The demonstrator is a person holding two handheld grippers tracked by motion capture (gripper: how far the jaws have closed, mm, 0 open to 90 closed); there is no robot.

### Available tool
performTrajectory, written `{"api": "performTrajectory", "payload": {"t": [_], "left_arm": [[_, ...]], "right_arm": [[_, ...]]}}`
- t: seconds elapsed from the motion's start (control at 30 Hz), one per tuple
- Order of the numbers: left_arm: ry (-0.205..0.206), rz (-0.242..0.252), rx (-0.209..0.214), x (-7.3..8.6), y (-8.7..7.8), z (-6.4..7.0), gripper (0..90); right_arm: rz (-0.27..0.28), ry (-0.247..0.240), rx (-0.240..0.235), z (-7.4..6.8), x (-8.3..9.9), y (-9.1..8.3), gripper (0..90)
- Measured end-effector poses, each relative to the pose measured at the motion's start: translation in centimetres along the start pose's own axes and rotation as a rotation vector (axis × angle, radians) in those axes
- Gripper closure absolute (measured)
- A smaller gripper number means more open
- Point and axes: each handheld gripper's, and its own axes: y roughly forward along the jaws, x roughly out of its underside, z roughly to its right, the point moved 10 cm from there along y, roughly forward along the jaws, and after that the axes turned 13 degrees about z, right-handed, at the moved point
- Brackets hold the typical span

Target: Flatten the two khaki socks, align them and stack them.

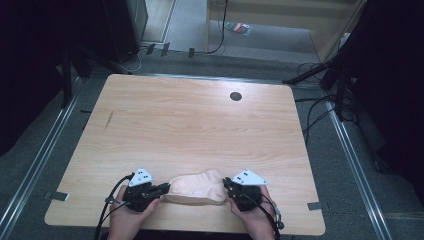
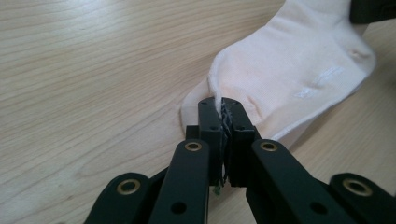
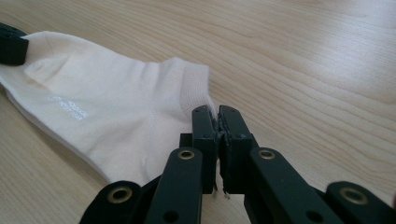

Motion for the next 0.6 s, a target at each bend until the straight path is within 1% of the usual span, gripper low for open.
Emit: {"api": "performTrajectory", "payload": {"t": [0.07,0.1,0.13,0.17,0.2,0.23,0.27,0.3,0.33,0.37,0.4,0.47,0.53,0.57,0.6], "left_arm": [[0.005,-0.010,0.007,0.3,0.1,0.1,87.5],[0.008,-0.015,0.004,0.4,0.2,0.1,82.7],[0.016,-0.022,-0.005,0.7,0.2,0.1,82.7],[0.027,-0.017,-0.021,0.7,0.3,0.0,77.8],[0.044,-0.007,-0.046,0.7,0.3,-0.2,67.1],[0.044,-0.007,-0.046,0.7,0.3,-0.2,62.3],[0.068,0.012,-0.095,0.5,0.1,-0.8,56.5],[0.068,0.012,-0.095,0.5,0.1,-0.8,53.5],[0.054,0.028,-0.100,0.2,-0.1,-1.0,50.7],[0.054,0.028,-0.100,0.2,-0.1,-1.0,49.7],[0.041,0.045,-0.100,-0.1,-0.2,-1.2,49.7],[0.037,0.060,-0.093,-0.4,-0.1,-1.2,50.1],[0.039,0.062,-0.094,-0.5,0.2,-1.3,53.3],[0.029,0.053,-0.087,-0.3,0.5,-1.3,55.4],[0.028,0.034,-0.071,0.0,0.8,-1.3,60.6]], "right_arm": [[-0.002,-0.004,0.002,0.0,0.1,0.1,87.3],[-0.015,-0.006,-0.001,-0.1,0.5,0.4,87.2],[-0.015,-0.006,-0.001,-0.1,0.5,0.4,87.2],[-0.021,-0.011,-0.002,-0.1,0.7,0.6,86.6],[-0.025,-0.014,0.003,-0.1,1.0,0.7,79.5],[-0.025,-0.014,0.003,-0.1,1.0,0.7,79.5],[0.007,-0.002,0.014,0.0,0.7,0.7,67.1],[0.007,-0.002,0.014,0.0,0.7,0.7,67.1],[0.044,0.008,0.011,0.0,0.1,0.3,62.7],[0.044,0.008,0.011,0.0,0.1,0.3,62.7],[0.060,0.014,0.011,0.0,-0.1,0.1,63.5],[0.082,0.040,-0.003,-0.3,-0.5,-0.4,67.0],[0.066,0.036,-0.010,-0.5,-0.2,-0.3,72.1],[0.051,0.030,-0.012,-0.7,0.2,-0.2,73.2],[0.024,0.026,-0.025,-1.1,0.8,0.2,75.3]]}}
